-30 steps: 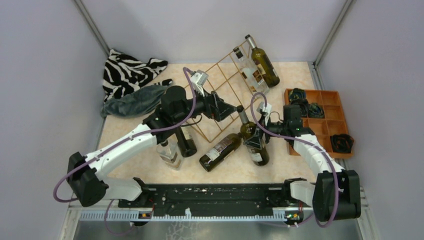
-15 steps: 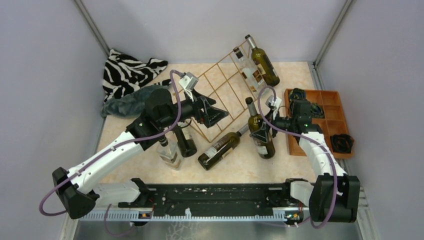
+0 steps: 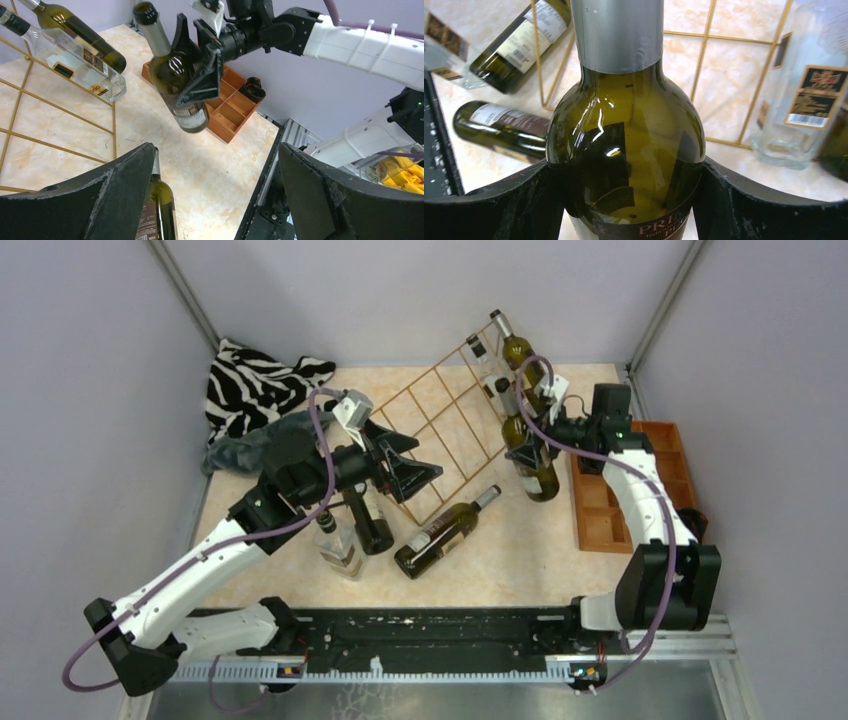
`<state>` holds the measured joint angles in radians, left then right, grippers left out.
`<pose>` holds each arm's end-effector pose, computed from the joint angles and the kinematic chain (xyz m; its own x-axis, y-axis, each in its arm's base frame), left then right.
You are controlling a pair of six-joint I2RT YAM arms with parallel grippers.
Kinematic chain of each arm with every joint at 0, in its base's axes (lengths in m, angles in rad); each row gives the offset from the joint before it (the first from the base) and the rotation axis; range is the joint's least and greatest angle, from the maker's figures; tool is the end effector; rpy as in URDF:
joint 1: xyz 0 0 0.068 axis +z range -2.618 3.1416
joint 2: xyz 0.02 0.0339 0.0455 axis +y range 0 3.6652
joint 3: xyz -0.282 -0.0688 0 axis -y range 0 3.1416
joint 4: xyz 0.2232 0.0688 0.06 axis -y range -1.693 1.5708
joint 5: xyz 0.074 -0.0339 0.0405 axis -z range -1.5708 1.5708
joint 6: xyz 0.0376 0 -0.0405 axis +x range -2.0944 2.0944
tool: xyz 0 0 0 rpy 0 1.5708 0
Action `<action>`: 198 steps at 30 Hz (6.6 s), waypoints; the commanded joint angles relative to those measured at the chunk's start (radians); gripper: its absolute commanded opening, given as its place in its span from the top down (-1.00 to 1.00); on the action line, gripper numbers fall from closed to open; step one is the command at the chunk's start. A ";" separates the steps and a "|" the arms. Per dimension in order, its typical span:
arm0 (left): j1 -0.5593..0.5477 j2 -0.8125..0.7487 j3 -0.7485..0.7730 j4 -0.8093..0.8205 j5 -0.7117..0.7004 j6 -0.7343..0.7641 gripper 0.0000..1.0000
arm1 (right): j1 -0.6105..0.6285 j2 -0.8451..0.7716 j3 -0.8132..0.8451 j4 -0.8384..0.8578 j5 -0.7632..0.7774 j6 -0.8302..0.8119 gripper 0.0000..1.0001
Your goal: Put the wine bottle on the wine rack
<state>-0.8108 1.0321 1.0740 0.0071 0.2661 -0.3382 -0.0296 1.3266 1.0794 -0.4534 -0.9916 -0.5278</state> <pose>0.1347 -0.1561 0.4303 -0.2602 -0.1909 -0.9465 0.8416 0.4356 -0.3192 0.2560 0.0239 0.3297 -0.2428 -0.2686 -0.9322 -0.8630 0.4986 0.0811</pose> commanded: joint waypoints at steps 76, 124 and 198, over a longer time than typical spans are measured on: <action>0.005 -0.131 -0.072 -0.044 -0.123 -0.029 -0.97 | 0.304 0.715 0.588 0.331 0.524 0.133 0.29; 0.005 -0.141 -0.074 -0.032 -0.099 -0.055 -0.97 | 0.315 0.644 0.603 0.329 0.583 0.231 -0.76; -0.299 0.460 0.432 -0.331 -0.250 0.191 -0.92 | -0.108 -0.419 -0.329 0.193 0.140 0.189 -0.97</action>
<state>-1.0725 1.4693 1.4349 -0.2646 0.0807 -0.2188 -0.1051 0.9394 0.7589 -0.3115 -0.8459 -0.3305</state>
